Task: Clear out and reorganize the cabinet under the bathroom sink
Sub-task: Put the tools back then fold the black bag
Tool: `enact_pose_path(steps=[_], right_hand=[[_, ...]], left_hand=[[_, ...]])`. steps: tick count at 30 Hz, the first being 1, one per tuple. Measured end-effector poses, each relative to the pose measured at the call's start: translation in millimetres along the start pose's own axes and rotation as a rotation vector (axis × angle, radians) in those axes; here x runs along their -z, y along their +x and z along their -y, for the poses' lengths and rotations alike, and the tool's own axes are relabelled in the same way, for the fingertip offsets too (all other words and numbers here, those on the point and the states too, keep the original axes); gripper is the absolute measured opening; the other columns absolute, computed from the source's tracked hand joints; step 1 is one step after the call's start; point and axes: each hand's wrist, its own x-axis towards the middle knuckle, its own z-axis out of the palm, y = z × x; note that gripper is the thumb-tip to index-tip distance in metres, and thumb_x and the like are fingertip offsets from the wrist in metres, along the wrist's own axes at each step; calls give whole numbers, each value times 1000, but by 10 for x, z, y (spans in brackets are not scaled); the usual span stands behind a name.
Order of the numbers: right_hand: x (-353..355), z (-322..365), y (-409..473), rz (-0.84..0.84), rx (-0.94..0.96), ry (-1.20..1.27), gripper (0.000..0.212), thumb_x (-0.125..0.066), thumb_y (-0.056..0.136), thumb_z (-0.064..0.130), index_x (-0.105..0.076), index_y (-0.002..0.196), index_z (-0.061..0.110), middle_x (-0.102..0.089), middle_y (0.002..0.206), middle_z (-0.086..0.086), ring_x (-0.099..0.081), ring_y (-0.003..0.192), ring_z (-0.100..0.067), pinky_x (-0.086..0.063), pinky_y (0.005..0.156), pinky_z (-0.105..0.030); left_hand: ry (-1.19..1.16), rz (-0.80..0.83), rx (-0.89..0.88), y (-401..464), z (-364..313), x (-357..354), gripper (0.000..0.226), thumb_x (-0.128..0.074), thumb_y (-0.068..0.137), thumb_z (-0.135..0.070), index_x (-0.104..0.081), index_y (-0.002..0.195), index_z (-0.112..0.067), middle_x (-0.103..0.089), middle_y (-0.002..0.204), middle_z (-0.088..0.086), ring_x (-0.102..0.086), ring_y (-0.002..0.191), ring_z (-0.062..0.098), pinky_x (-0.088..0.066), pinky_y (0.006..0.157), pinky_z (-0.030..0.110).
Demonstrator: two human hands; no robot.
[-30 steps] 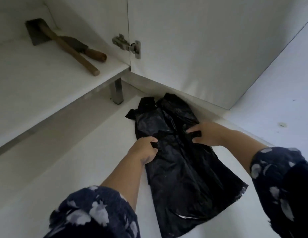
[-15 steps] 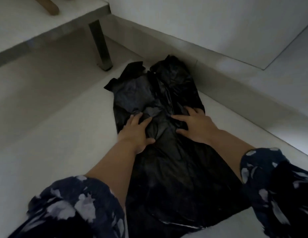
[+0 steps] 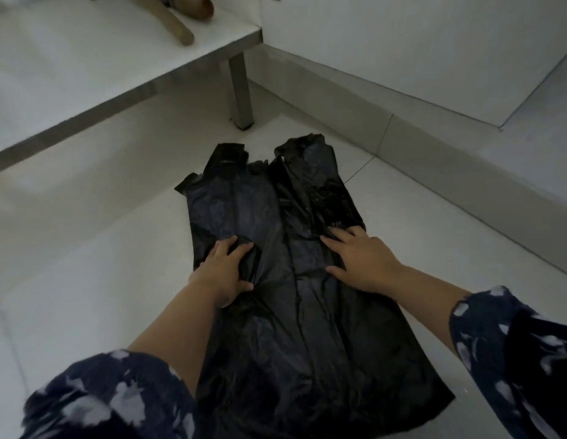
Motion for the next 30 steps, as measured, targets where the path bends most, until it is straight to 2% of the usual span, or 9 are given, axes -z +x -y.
enact_pose_path(steps=[4, 7, 12, 14, 17, 19, 23, 26, 30], right_hand=[[0, -157, -167, 57, -85, -40, 67, -38, 95, 54, -12, 152, 30, -6, 160, 2, -15, 142, -28, -35, 108, -44], [86, -237, -244, 100, -119, 22, 63, -40, 94, 53, -18, 150, 35, -9, 160, -2, -14, 143, -30, -29, 112, -46], [178, -106, -279, -137, -87, -41, 56, -42, 94, 49, -29, 146, 34, -12, 158, -6, -11, 144, -27, -16, 115, -48], [184, 7, -254, -176, -19, -96, 57, -44, 93, 49, -29, 147, 33, -7, 159, -7, -4, 146, -26, -7, 117, -49], [125, 160, -192, -68, 102, -150, 61, -41, 94, 50, -22, 149, 32, 1, 161, -3, 6, 148, -22, 3, 118, -50], [32, 181, -160, 44, 97, -143, 63, -36, 96, 53, -12, 151, 34, 5, 161, -1, 10, 148, -22, 5, 118, -52], [-135, 79, -173, 178, 19, -1, 66, -31, 96, 56, 6, 149, 42, 21, 158, 7, 20, 146, -21, 5, 115, -60], [-136, 26, -178, 39, 52, 77, 61, -41, 96, 50, -14, 149, 40, 9, 160, 4, 10, 148, -21, 1, 118, -54], [-40, 4, -149, -192, -60, 186, 49, -52, 95, 35, -39, 142, 38, -9, 158, -9, -13, 143, -32, -23, 115, -49]], left_hand=[[5, 11, 64, -196, 80, -42, 87, -69, 83, -36, -14, 150, -37, 1, 159, -3, -8, 147, 27, -22, 117, 50], [22, 4, 71, -282, 87, -28, 84, -68, 84, -32, -16, 150, -34, -3, 159, -1, -11, 146, 28, -24, 115, 51], [-12, -150, 10, -355, -113, 37, 63, -50, 94, -39, -19, 149, -35, -9, 159, -3, -14, 145, 28, -24, 114, 54], [-24, -138, -36, -352, -210, 28, 63, -48, 94, -46, -18, 149, -37, -9, 159, -4, -12, 146, 27, -22, 115, 54], [27, -49, -78, -321, -304, -33, 72, -49, 90, -56, -12, 150, -40, -3, 160, -6, -5, 147, 25, -18, 117, 52], [64, 12, -74, -298, -320, -88, 78, -52, 87, -57, -8, 150, -42, 3, 160, -7, 2, 148, 25, -14, 118, 51], [68, 44, -85, -265, -290, -153, 85, -59, 85, -53, -6, 150, -43, 10, 160, -8, 11, 147, 23, -8, 118, 52], [54, -68, -95, -282, -237, -124, 75, -57, 87, -53, -15, 149, -43, 1, 161, -7, 4, 148, 23, -10, 119, 52], [5, -341, 27, -342, -53, -31, 58, -54, 90, -48, -31, 143, -44, -1, 160, 3, -3, 146, 33, -16, 117, 51]])
